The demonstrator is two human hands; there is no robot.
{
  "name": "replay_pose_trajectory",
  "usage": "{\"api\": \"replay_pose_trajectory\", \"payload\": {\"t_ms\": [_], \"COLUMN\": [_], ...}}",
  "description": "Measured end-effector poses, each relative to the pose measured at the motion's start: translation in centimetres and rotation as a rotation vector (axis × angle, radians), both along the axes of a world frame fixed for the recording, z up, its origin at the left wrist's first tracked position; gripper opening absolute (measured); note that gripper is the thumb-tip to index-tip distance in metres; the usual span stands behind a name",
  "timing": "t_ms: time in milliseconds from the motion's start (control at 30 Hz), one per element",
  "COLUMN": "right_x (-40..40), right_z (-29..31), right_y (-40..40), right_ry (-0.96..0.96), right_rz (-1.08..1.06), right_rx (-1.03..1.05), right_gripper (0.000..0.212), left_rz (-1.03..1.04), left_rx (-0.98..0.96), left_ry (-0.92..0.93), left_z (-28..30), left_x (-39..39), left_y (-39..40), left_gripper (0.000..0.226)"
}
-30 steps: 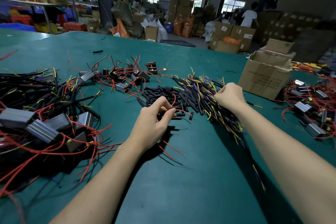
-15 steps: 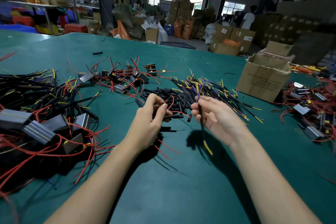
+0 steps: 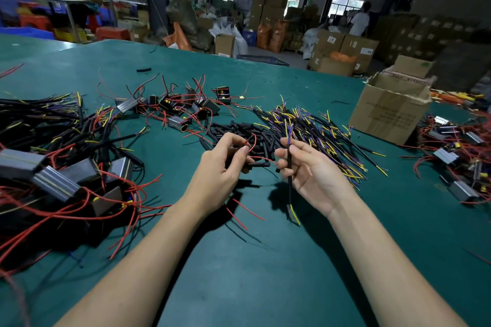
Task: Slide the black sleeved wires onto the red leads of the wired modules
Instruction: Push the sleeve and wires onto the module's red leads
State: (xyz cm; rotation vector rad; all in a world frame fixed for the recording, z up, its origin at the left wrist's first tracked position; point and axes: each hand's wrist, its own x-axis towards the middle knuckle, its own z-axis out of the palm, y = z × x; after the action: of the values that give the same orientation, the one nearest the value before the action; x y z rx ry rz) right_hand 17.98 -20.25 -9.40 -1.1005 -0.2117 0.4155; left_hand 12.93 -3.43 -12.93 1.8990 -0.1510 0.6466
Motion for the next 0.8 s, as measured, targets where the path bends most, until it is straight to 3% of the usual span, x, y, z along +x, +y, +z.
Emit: {"api": "replay_pose_trajectory", "payload": {"t_ms": [800], "right_x": [-0.28], "right_z": [-0.13], "right_y": [-0.14], "right_ry": [0.05], "right_rz": [-0.16], "right_rx": [0.125], "right_gripper": [0.018], "left_rz": [-0.01], "left_rx": [0.005], "left_ry": [-0.016], "left_z": [-0.37], "left_x": [0.16], "left_y": [0.18], "left_gripper": [0.011]}}
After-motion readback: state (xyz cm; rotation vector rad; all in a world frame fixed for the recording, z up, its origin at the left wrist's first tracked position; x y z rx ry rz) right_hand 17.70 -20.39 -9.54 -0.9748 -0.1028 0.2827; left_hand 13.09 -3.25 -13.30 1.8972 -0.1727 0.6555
